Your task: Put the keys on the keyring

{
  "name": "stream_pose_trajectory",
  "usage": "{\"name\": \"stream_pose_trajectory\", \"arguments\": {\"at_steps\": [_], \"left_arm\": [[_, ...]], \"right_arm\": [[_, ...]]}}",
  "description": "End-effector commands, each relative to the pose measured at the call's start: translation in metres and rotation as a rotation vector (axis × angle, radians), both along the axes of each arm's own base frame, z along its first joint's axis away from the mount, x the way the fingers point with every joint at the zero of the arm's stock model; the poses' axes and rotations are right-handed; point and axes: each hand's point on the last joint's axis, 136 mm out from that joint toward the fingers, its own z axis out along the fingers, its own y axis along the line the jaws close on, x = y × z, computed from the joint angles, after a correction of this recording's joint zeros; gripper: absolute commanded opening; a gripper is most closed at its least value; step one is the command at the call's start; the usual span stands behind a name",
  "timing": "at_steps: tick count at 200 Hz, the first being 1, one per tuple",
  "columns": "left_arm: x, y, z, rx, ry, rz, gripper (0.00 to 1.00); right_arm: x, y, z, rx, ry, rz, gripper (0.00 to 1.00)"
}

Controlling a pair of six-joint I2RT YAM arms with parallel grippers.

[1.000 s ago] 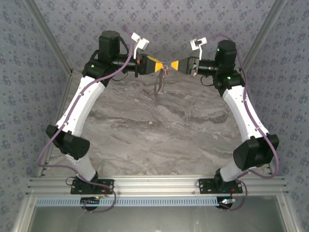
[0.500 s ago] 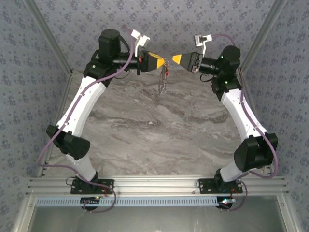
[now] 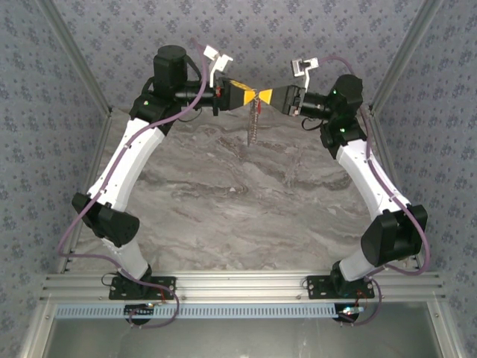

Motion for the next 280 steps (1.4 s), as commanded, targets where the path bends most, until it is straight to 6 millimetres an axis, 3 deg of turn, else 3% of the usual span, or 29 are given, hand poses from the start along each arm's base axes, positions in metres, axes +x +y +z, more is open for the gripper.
{"name": "stream_pose_trajectory", "arguments": {"at_steps": [1,36,121,133,139,174,206,247,280], "left_arm": [[-0.016,0.006,0.027,-0.044,-0.086,-0.006,0.00],[-0.013,0.006,0.026,-0.043,-0.087,-0.002,0.00],[-0.008,0.007,0.031,-0.056,-0.103,0.018,0.00],[-0.008,0.007,0.031,-0.056,-0.103,0.017,0.00],[-0.008,0.008,0.031,-0.056,-0.103,0.018,0.00],[-0.007,0.008,0.029,-0.054,-0.097,0.016,0.00],[-0.008,0.007,0.030,-0.057,-0.099,0.015,0.00],[-0.006,0.007,0.031,-0.061,-0.100,0.015,0.00],[-0.006,0.006,0.031,-0.063,-0.103,0.016,0.00]], "right_arm": [[-0.015,-0.001,0.009,0.004,-0.041,0.013,0.24],[-0.016,-0.001,0.009,0.005,-0.037,0.017,0.00],[-0.020,0.002,0.008,0.005,-0.033,0.044,0.00],[-0.019,0.000,0.008,0.008,-0.029,0.035,0.19],[-0.018,-0.001,0.008,0.010,-0.028,0.031,0.24],[-0.018,-0.004,0.014,0.026,-0.038,0.027,0.25],[-0.018,-0.005,0.021,0.050,-0.047,0.037,0.32],[-0.019,-0.004,0.029,0.075,-0.049,0.058,0.31],[-0.018,-0.003,0.029,0.081,-0.046,0.073,0.20]]}}
